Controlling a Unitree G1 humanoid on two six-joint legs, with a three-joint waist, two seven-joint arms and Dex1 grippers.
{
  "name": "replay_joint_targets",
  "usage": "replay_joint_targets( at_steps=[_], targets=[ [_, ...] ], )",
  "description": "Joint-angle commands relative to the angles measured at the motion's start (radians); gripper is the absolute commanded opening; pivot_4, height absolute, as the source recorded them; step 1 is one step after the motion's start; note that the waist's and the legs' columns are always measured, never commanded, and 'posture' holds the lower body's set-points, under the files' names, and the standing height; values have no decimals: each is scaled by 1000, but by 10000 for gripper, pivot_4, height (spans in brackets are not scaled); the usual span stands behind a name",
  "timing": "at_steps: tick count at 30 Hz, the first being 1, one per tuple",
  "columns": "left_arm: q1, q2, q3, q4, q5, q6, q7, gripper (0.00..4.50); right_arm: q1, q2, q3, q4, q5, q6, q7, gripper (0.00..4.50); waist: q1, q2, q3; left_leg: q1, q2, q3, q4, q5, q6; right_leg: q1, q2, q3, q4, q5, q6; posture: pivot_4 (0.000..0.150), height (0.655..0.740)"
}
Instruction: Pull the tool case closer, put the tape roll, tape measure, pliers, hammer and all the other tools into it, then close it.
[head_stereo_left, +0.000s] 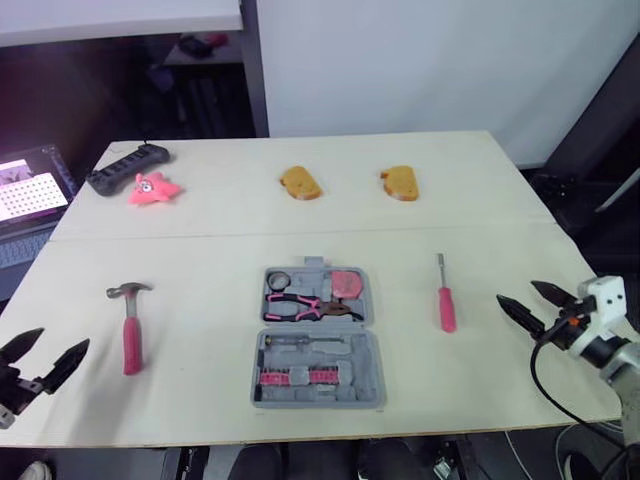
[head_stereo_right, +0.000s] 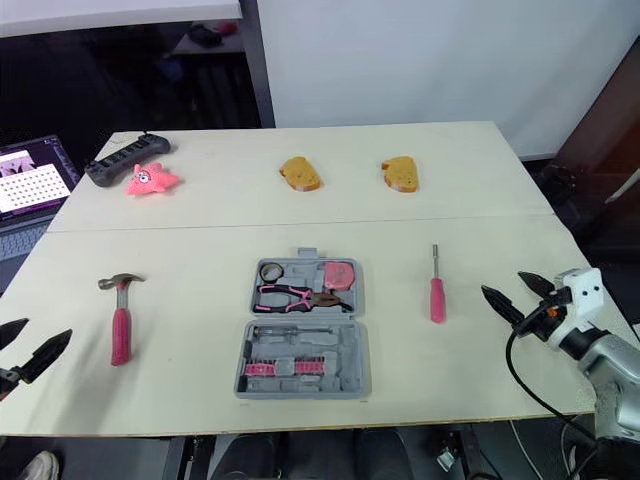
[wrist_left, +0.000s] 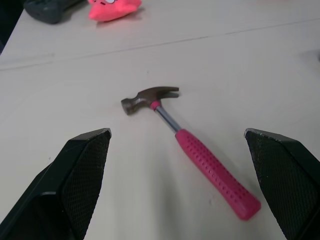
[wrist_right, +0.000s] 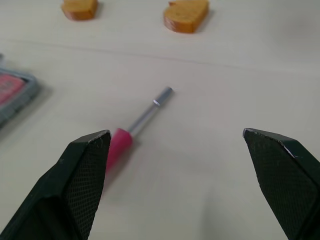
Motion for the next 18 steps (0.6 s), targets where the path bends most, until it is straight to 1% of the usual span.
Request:
replay_joint_targets(
  at_steps=[1,4,6,8,11,15,18],
  targets=[
    [-12,21,7,-91,-50,61,18,45000,-102,-56,98,-175,81,160,42,44786,-5,1,0,1,0,1,0,0,0,0,0,1,0,0,0,1500,7400],
    [-1,2,7,-148,-54,99,62,45000,-179,-101,203,-279,160,339,104,44786,-2,1,0,2,1,1,0,0,0,0,1,2,1,0,0,1500,7400],
    [11,-20,9,-195,-25,94,126,45000,-271,-130,311,-350,164,401,152,44786,2,0,0,2,1,0,-1,-1,1,0,2,2,0,0,0,1500,7400],
    [32,-55,19,-265,-27,119,203,45000,-375,-136,391,-391,178,453,190,44786,-1,0,0,1,1,1,-1,-1,2,-1,1,3,-1,0,0,1500,7400],
    [77,-100,28,-361,-31,148,275,45000,-482,-134,462,-406,168,477,224,44786,6,-2,0,0,1,1,0,-1,2,-1,1,3,-1,0,0,1500,7400],
    [178,-188,43,-496,-38,172,361,45000,-634,-99,543,-397,178,509,275,44786,5,-3,0,-1,1,2,1,-1,2,-1,0,3,-2,0,0,1500,7400],
    [263,-278,58,-585,-37,168,424,45000,-732,-54,604,-372,165,514,308,44786,4,-3,0,-2,1,1,1,-1,2,-2,0,3,-2,0,0,1500,7400]
  ],
)
